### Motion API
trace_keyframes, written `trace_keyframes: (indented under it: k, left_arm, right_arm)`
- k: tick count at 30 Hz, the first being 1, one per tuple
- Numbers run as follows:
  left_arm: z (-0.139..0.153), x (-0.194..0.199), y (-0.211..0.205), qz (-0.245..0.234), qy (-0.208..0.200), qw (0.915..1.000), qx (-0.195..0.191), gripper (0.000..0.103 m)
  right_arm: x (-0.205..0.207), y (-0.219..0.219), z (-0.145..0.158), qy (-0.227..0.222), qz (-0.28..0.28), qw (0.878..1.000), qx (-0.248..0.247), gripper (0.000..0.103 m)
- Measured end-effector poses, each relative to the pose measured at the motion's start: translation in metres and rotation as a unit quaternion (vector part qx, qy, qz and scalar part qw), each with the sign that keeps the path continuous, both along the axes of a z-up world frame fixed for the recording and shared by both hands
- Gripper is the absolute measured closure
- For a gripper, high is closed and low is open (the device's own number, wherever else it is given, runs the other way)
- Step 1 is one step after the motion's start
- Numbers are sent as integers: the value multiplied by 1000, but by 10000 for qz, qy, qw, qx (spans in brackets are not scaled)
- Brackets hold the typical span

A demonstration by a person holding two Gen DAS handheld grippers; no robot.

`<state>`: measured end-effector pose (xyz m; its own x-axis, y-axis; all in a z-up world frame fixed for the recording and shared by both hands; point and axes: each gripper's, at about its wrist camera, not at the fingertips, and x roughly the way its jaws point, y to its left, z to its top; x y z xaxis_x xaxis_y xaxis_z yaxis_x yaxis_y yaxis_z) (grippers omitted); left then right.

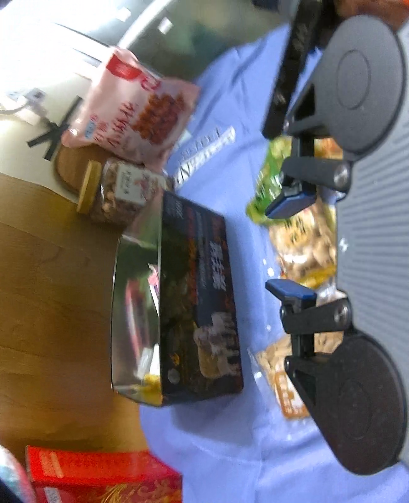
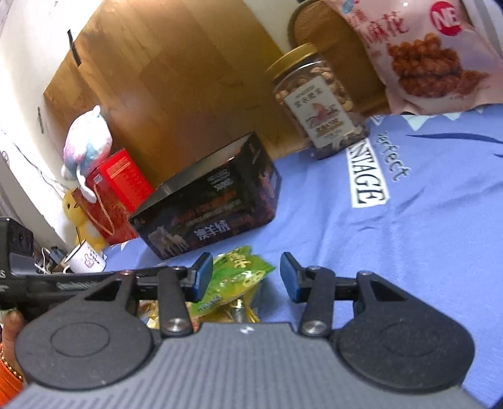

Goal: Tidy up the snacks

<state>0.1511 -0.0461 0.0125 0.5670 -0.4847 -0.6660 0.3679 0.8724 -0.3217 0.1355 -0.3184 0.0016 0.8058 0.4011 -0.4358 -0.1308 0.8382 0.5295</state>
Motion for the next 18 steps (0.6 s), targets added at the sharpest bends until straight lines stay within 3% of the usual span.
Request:
trace_keyframes:
  k: [2,6,8,10,12,13,14,16,18]
  left_arm:
    - [2,7,0,-131,145,9996,-202,59]
    - [-3,28,-10,-493,463,9970,-381,56]
    - [-11,41,-18,-655,685,9945,-442,56]
    - [-18,48,-25,-711,824,9925,-557,57]
    - [-24,52,-30,-742,911,9910,-636,59]
    - [-25,53,-33,-671,851,9924,-577,64]
    - [-26,52,-35,-651,800,9933,-517,65]
    - [-24,52,-31,-602,808,9924,-712,67]
    - [-20,51,-22,-541,802,9911,-910,68]
  right_arm:
    - [-1,-5,-3,103,-96,9998,142,51]
    - [0,-18,-16,506,-90,9921,1141,51]
    - [4,-20,-20,637,-5,9882,1393,51]
    - [11,-16,-23,763,115,9861,1471,57]
    - [19,-9,-26,868,259,9846,1493,70]
    - [24,-6,-28,902,261,9853,1430,82]
    - [27,-5,-30,912,254,9849,1448,85]
    - [31,-5,-28,834,235,9833,1600,89]
    - [31,-5,-20,651,284,9870,1439,90]
